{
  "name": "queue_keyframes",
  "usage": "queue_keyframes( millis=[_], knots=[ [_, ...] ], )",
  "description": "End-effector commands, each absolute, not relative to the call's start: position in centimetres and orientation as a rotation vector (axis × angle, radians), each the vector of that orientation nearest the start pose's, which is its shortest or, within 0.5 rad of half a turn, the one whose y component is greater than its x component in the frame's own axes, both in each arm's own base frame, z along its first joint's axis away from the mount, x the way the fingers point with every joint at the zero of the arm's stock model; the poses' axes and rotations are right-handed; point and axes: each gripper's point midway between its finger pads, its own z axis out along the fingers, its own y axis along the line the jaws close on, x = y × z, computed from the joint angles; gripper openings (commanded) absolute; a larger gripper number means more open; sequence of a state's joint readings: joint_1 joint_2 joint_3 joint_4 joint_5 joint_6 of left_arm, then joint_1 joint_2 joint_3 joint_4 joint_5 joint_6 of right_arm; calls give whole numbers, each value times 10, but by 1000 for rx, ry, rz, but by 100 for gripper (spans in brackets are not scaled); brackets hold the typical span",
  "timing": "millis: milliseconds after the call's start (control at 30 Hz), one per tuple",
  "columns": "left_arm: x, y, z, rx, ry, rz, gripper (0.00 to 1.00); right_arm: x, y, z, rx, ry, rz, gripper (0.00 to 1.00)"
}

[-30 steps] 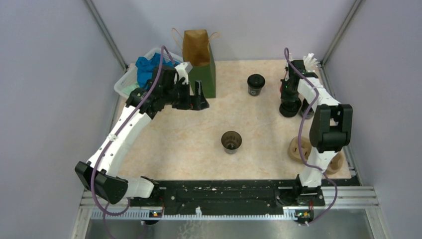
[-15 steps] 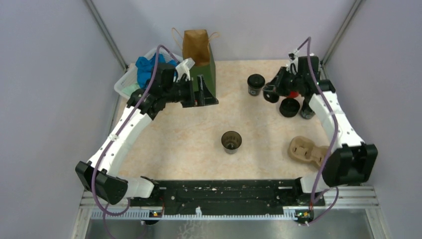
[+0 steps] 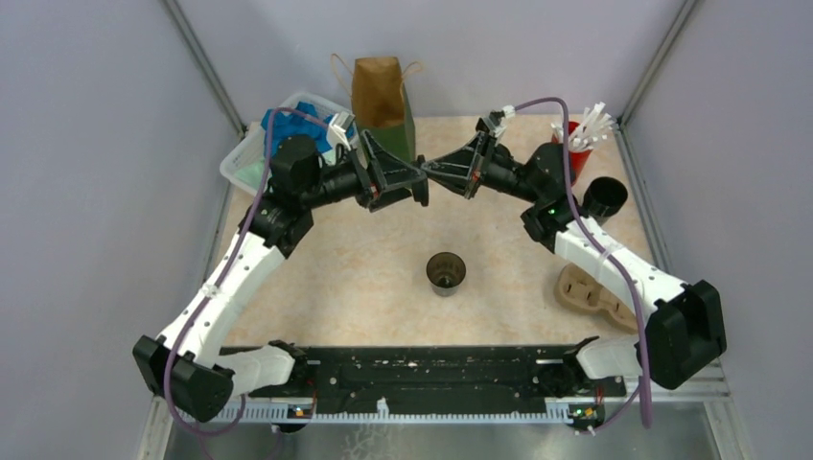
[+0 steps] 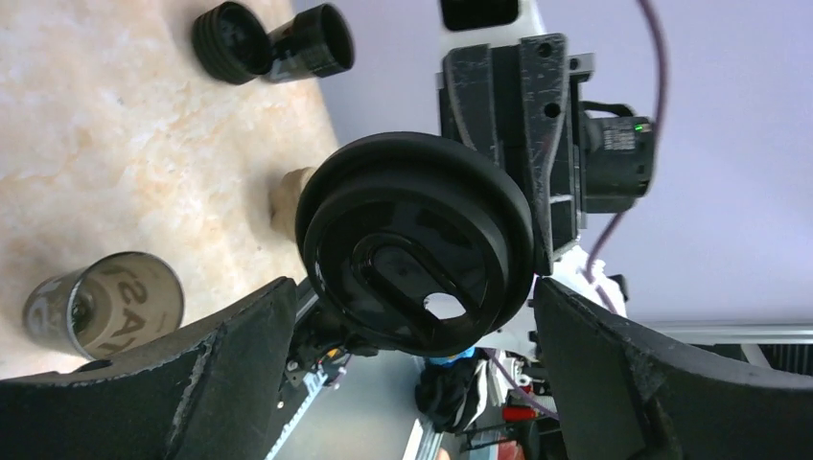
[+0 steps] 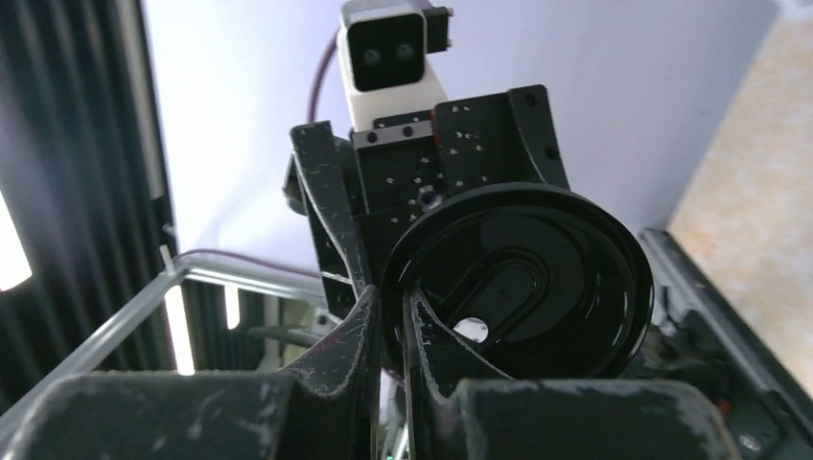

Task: Pack the takeout coffee
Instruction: Close the cup lid on the coffee cup.

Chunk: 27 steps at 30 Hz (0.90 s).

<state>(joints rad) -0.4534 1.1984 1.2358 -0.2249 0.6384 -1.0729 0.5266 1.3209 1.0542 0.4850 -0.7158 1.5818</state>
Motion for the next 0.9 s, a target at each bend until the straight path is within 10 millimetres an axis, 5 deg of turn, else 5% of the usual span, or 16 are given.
queue_keyframes(
  millis=[0,267,633,867],
  knots=[
    [251,-268,412,-91,1881,-1649,98,235,320,453,112,1624,2326,6],
    [238,-267,424,-39,1781,-1739,98,233,316,445,183,1592,2403,5],
    [245,-274,421,-32,1822,-1743,85,237,319,439,199,1617,2407,5],
    [249,-276,419,-23,1856,-1719,85,239,324,441,188,1621,2406,5]
  ],
)
